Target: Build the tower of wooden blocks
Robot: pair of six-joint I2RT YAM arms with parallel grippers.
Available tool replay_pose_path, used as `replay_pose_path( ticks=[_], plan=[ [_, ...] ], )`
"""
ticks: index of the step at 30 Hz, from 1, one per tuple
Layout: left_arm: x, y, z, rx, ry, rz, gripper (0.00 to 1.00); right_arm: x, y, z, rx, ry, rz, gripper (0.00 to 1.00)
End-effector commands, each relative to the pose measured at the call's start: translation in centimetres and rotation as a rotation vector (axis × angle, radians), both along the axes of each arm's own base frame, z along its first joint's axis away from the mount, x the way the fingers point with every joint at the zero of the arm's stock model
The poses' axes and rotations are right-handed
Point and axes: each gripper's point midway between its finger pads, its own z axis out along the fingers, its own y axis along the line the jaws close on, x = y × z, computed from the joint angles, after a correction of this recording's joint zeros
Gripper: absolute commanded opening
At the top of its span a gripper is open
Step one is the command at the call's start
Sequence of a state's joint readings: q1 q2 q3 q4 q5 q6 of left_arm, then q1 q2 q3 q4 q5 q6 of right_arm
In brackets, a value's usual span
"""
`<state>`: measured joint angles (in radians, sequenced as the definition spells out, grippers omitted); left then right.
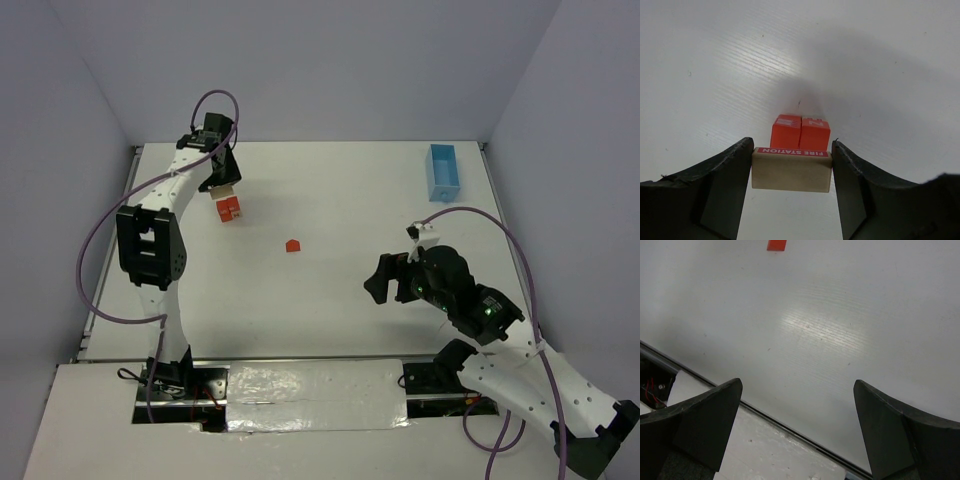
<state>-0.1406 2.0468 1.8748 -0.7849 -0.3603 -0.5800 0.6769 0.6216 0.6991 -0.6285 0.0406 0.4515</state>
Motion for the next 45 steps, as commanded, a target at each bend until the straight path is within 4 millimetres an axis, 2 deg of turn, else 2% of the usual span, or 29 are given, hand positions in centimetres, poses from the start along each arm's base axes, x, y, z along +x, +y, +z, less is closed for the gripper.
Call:
replay_pose_path(
  ticks=[1,22,29,45],
  plan=[
    [0.6,0.0,-0.3,0.007,-0.021,-0.014,0.23,0.4,0.5,0.6,0.018,-0.032,0.014,1.0],
    [1.5,0.1,-3.6,-0.017,-0.004,-0.032,0.36,0.3,0.7,0.4,0.018,-0.026,0.028,1.0],
    [1.6,0.3,-3.1,-0.017,-0.019,-0.037,0.41,0.3,0.8,0.3,0.016,-0.022,0.033,1.0],
    [1.6,-0.1,-3.9,-0.03,-0.006,-0.058,0.47,0.2,0.8,0.4,0.019,-0.025,0.04,1.0]
  ],
)
